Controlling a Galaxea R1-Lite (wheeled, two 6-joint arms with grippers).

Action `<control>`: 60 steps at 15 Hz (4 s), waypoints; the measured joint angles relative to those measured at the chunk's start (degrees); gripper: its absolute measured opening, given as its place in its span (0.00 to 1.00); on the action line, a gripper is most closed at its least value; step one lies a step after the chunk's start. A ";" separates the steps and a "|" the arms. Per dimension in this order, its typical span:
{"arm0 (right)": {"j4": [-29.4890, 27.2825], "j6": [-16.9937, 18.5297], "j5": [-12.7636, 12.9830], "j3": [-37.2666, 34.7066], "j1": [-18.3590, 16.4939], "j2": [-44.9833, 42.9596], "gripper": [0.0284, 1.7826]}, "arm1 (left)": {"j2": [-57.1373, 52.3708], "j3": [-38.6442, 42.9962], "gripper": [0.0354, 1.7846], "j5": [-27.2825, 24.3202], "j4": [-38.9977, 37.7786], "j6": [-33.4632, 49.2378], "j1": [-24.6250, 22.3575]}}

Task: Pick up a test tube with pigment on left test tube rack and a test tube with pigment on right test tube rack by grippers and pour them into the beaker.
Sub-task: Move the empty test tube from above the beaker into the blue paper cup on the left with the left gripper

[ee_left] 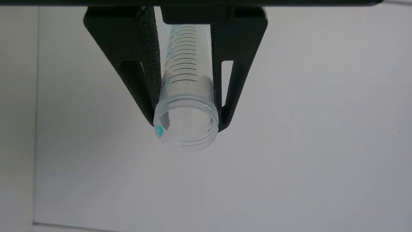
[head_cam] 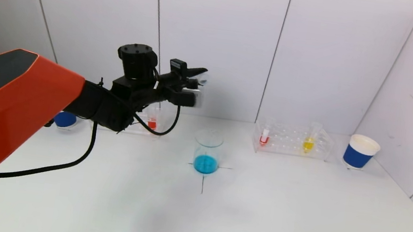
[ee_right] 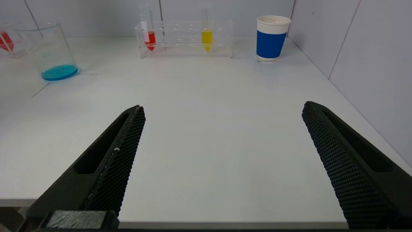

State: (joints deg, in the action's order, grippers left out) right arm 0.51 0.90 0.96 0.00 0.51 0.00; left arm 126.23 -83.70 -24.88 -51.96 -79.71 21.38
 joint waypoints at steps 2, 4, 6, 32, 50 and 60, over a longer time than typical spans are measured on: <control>0.00 0.00 0.00 0.00 0.00 0.00 0.99 | -1.48 1.23 0.24 6.73 -2.54 8.00 0.00; 0.00 0.00 0.00 0.00 0.00 0.00 0.99 | -3.58 1.60 0.24 13.12 -2.34 15.45 -0.11; 0.00 0.00 -0.02 0.00 0.00 0.00 0.99 | -6.33 1.45 0.24 20.31 0.02 21.92 -0.06; -0.02 0.02 0.00 0.00 0.00 0.00 0.99 | -37.86 20.37 0.24 67.68 31.49 84.22 -15.96; 0.00 0.00 -0.02 0.00 -0.02 0.00 0.99 | -2.91 6.47 0.24 59.66 8.36 79.90 -28.45; 0.00 0.00 0.00 0.00 -0.02 0.00 0.99 | 6.95 -0.65 0.24 59.75 4.63 76.47 -28.95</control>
State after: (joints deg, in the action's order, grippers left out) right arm 0.51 0.90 0.96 0.00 0.49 0.00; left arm 133.18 -84.35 34.87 -47.32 -3.24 -7.57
